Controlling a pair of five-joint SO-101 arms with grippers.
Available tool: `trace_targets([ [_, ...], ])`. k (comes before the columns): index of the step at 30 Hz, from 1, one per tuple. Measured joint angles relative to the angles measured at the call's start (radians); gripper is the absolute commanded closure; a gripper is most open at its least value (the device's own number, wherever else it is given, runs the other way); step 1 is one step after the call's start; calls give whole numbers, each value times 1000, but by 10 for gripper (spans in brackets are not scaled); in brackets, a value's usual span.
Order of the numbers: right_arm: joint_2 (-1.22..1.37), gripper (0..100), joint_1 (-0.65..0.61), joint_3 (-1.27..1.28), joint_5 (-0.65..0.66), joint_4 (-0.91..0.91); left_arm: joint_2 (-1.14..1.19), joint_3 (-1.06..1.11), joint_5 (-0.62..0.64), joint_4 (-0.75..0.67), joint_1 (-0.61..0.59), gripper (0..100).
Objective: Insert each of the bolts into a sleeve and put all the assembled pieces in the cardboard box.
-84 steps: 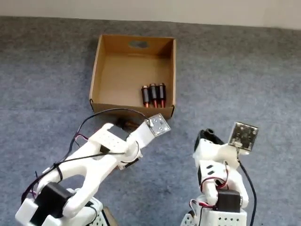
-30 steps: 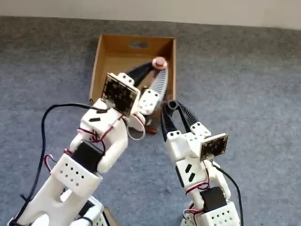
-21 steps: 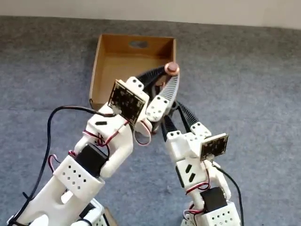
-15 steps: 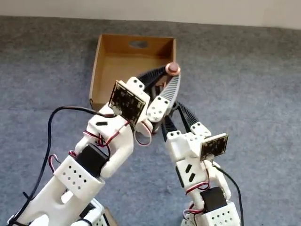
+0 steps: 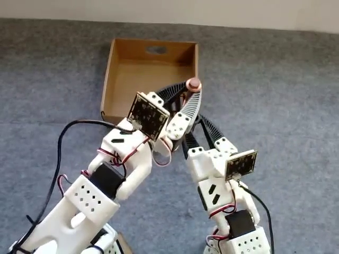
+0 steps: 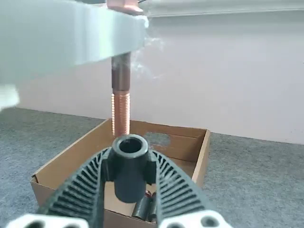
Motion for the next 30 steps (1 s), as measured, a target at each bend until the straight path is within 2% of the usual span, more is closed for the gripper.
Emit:
trace_targets([
  [2,0,991,0,0,0,0,0,0,11,0,0,992],
  [9,0,991,0,0,0,0,0,0,167,0,-5,992],
  [30,0,991,0,0,0,0,0,-51,184,-18,28,992],
])
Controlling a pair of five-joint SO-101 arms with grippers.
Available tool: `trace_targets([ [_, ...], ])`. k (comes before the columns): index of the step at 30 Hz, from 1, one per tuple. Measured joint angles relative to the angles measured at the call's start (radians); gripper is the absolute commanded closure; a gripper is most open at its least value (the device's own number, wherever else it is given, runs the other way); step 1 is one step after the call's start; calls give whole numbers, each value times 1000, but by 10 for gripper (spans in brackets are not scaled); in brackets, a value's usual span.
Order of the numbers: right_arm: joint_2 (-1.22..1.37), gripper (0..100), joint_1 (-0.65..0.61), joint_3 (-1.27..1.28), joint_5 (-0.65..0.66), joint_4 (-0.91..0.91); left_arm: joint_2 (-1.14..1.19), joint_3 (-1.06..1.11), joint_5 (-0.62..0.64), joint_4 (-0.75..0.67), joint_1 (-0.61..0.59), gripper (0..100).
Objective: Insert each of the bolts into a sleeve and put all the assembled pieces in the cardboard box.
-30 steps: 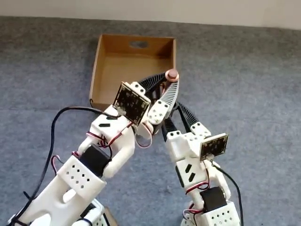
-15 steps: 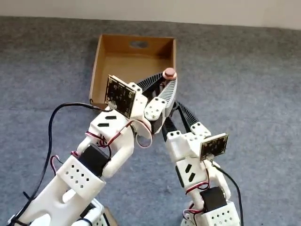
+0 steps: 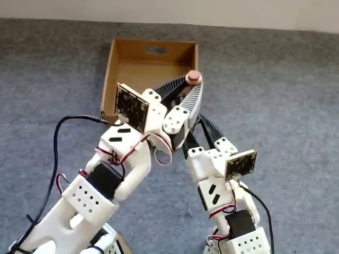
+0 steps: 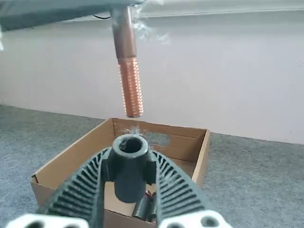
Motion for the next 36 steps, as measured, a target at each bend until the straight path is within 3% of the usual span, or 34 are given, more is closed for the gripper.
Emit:
trace_targets([
  [8,0,991,0,0,0,0,0,0,0,0,54,992],
  [15,2,991,-2,0,2,0,-2,-2,0,109,52,992],
  [36,2,991,-3,0,2,0,0,-2,3,117,-2,992],
])
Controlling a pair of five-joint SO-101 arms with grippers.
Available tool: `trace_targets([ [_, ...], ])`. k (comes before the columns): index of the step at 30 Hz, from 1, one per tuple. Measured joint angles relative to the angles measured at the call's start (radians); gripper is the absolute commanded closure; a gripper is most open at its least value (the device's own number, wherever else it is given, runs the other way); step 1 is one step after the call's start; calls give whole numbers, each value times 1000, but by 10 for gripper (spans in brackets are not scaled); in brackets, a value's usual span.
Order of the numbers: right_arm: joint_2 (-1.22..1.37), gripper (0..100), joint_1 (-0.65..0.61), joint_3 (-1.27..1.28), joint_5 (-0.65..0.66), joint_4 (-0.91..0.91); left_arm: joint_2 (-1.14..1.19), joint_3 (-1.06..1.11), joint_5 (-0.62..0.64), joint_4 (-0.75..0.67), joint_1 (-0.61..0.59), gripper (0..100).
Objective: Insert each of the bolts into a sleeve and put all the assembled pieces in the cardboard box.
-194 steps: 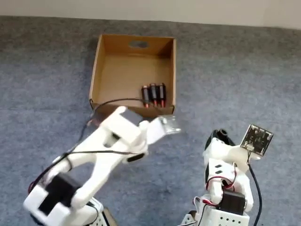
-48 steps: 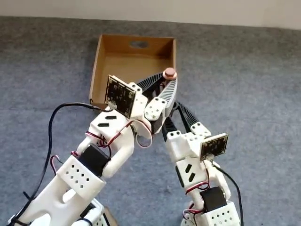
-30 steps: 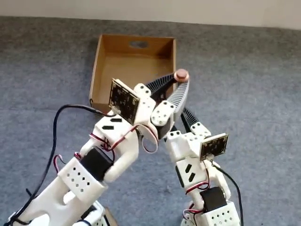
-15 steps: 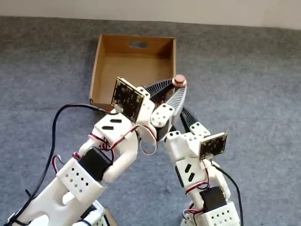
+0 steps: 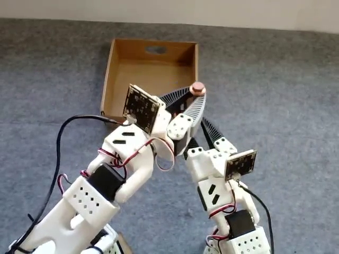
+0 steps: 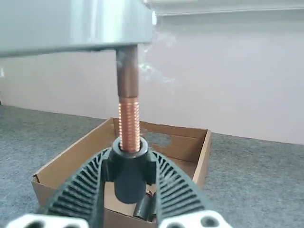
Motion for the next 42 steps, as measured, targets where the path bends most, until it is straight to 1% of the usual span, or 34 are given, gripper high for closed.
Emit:
trace_targets([
  [3,0,991,-2,0,0,-2,0,0,0,0,-17,992],
  [12,0,991,-2,0,0,0,-3,32,-3,-2,-17,992],
  [14,2,991,-2,0,0,0,-17,49,-49,-2,-17,992],
  [18,0,991,-2,0,0,0,-20,106,-227,-2,11,992],
  [20,0,991,-2,0,0,0,-20,118,-276,-2,20,992],
  [24,2,991,-2,0,0,0,-21,130,-299,-2,21,992],
  [30,2,991,-2,0,0,2,-21,137,-299,0,20,989],
  [33,0,991,-2,0,0,0,-20,138,-239,17,-18,957],
  [37,0,991,-2,0,0,0,-20,138,-144,20,-66,846],
  [39,0,991,-2,0,0,0,-20,140,-94,20,-87,810],
  [42,0,991,-2,0,0,0,-20,140,9,20,-110,788],
])
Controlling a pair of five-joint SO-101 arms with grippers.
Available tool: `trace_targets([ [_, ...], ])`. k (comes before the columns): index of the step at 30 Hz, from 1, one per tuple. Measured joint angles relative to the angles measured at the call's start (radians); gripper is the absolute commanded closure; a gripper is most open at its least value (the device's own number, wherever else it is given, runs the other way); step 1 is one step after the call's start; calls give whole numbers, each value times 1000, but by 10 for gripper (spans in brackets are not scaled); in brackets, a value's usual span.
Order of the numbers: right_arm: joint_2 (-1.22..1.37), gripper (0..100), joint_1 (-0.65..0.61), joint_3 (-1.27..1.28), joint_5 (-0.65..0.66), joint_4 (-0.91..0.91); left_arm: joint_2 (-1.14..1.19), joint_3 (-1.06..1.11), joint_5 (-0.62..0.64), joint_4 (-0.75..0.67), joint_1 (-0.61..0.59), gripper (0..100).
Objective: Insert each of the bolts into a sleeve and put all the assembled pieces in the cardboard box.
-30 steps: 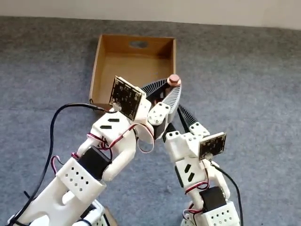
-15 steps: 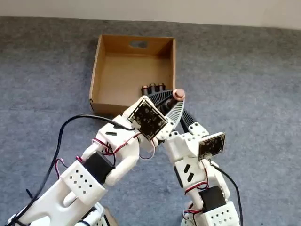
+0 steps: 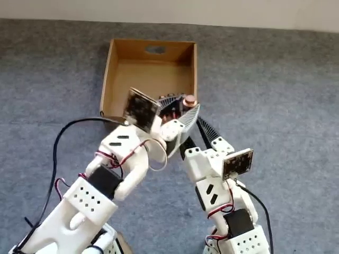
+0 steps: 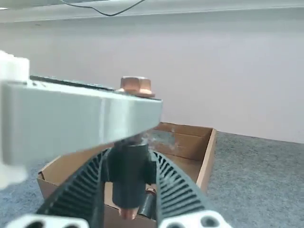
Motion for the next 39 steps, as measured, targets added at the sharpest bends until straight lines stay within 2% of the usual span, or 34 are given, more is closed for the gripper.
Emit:
trace_targets([
  [3,0,991,0,0,0,0,-5,0,66,0,-8,790],
  [7,0,991,0,0,0,0,-95,2,86,11,-12,787],
  [14,-2,991,0,0,2,0,-341,0,86,181,-11,788],
  [19,0,991,0,2,2,0,-387,0,86,281,-32,796],
  [21,0,991,0,2,2,0,-388,0,86,301,-86,856],
  [24,0,991,0,2,2,0,-390,15,86,336,-218,1000],
  [26,0,991,0,2,2,0,-390,60,86,353,-328,961],
  [28,0,991,0,2,2,0,-390,137,87,358,-428,967],
  [33,0,991,0,2,2,8,-388,373,87,358,-591,973],
  [39,0,991,0,2,2,150,-388,600,89,161,-675,973],
])
